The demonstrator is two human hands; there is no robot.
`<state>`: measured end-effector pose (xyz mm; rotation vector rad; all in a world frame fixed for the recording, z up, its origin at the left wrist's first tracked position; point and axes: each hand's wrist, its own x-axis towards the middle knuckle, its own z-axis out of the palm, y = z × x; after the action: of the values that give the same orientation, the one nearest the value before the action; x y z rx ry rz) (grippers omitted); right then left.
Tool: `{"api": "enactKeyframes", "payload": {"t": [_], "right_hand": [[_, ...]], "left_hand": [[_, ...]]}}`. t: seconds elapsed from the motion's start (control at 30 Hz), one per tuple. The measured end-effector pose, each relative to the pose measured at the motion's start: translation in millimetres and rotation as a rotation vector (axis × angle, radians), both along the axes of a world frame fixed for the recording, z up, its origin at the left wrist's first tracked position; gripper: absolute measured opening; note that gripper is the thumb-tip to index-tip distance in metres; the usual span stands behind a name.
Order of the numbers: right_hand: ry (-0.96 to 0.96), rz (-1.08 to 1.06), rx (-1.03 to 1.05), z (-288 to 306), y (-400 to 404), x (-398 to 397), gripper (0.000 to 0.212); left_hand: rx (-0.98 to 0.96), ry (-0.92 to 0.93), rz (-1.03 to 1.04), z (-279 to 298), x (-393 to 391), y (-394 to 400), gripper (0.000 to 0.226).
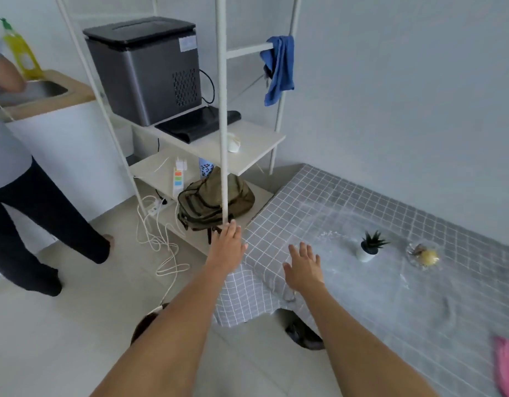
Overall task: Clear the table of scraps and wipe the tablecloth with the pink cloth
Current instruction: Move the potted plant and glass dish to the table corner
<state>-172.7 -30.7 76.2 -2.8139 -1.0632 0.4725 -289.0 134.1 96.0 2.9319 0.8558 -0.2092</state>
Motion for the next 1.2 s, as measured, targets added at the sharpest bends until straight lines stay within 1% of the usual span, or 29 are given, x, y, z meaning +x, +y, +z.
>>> {"api": "enactKeyframes", "payload": {"t": [0.3, 0.47, 0.6, 0.83, 1.03, 1.2], "right_hand": [[0.011, -0.208, -0.077, -14, -156, 56, 0.057], [0.022, -0.323, -0.072, -17, -215, 73, 0.057], [0.048, -0.396, -0.073, -24, -245, 85, 0.057], [0.083, -0.486, -0.044, -40, -260, 108, 0.056], [0.098, -0.587, -0.003, -47, -255, 155, 0.058], [0.09, -0.673, 0.012, -53, -254, 193, 0.061]], "left_hand": [[-0.074, 0.044, -0.178, -7, 96, -134, 0.059], [-0.11, 0.078, -0.271, -15, 130, -188, 0.059], [-0.151, 0.097, -0.325, -20, 151, -216, 0.059], [-0.176, 0.146, -0.366, -41, 181, -221, 0.06], [-0.221, 0.131, -0.337, -60, 226, -193, 0.061], [-0.279, 0.094, -0.321, -75, 259, -171, 0.069]]}}
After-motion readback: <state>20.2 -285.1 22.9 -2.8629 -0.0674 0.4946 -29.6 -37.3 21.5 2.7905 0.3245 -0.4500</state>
